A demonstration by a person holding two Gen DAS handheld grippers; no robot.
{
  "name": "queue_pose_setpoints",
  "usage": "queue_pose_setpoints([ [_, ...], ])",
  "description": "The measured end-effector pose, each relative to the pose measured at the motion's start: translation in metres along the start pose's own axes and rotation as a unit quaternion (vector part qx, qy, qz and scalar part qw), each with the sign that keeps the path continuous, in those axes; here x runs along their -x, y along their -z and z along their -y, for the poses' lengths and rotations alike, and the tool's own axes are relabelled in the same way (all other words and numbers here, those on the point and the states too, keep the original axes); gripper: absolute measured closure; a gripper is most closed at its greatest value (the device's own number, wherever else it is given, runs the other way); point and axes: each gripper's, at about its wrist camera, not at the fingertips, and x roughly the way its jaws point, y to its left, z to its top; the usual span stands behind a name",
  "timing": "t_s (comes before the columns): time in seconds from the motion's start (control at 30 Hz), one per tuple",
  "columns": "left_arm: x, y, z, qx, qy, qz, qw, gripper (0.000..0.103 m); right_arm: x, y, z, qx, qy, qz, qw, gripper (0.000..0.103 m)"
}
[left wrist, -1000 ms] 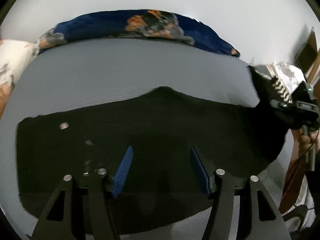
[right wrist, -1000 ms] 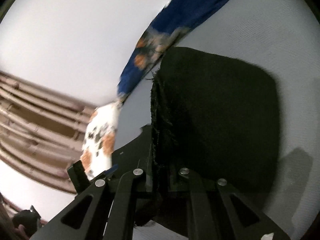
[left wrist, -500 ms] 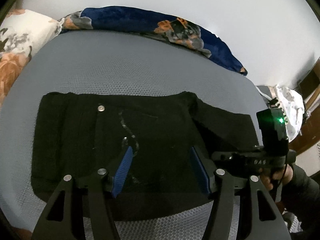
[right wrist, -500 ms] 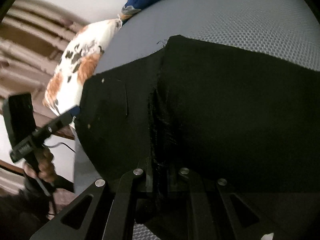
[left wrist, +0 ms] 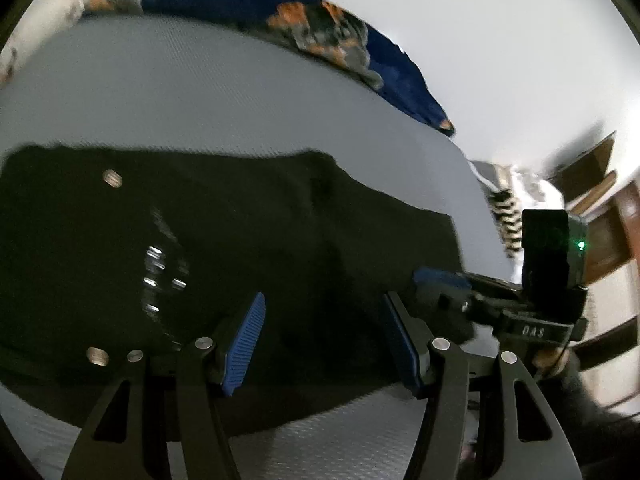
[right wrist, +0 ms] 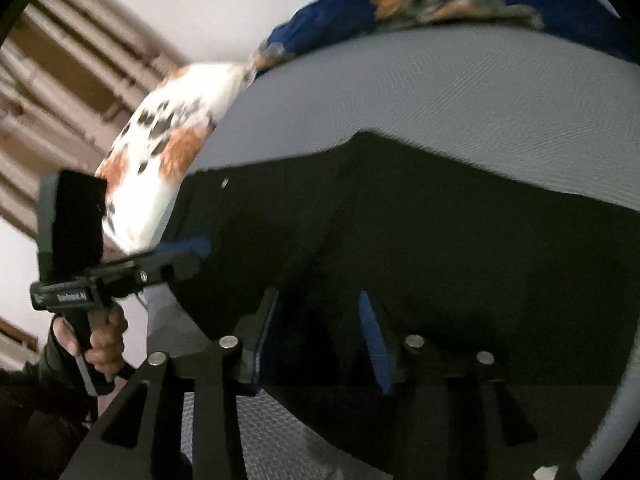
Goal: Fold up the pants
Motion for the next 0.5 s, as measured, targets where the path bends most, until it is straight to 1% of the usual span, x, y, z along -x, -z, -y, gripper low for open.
queue_pose_setpoints([
  [0.07,-0.008,-0.001,-0.001,0.024,0.025,-0.02,0.9992,0.042,0.015,0.005,0.01,-0.015,0.013,0.019,1.0,0.059],
  [0.13,-0.021,-0.003,-0.001,0.054,0.056,-0.048,0.9958,0.043,0.026,0.01,0.019,-0.026,0.025,0.031,0.999,0.058],
  [0.17,-0.026,-0.003,-0.001,0.063,0.058,-0.058,0.9946,0.043,0.031,0.013,0.023,-0.033,0.027,0.038,0.998,0.058],
  [0.23,-0.037,-0.004,0.001,0.072,0.057,-0.077,0.9928,0.043,0.037,0.018,0.032,-0.051,0.027,0.044,0.997,0.056],
  [0.37,-0.054,-0.004,-0.001,0.088,0.032,-0.098,0.9908,0.043,0.039,0.023,0.041,-0.077,0.024,0.053,0.995,0.056],
  [0.47,-0.064,-0.001,-0.005,0.107,0.025,-0.113,0.9875,0.043,0.036,0.023,0.043,-0.086,0.023,0.055,0.994,0.056],
  [0.5,-0.067,0.0,-0.006,0.113,0.028,-0.115,0.9866,0.043,0.035,0.023,0.045,-0.089,0.022,0.056,0.994,0.056],
])
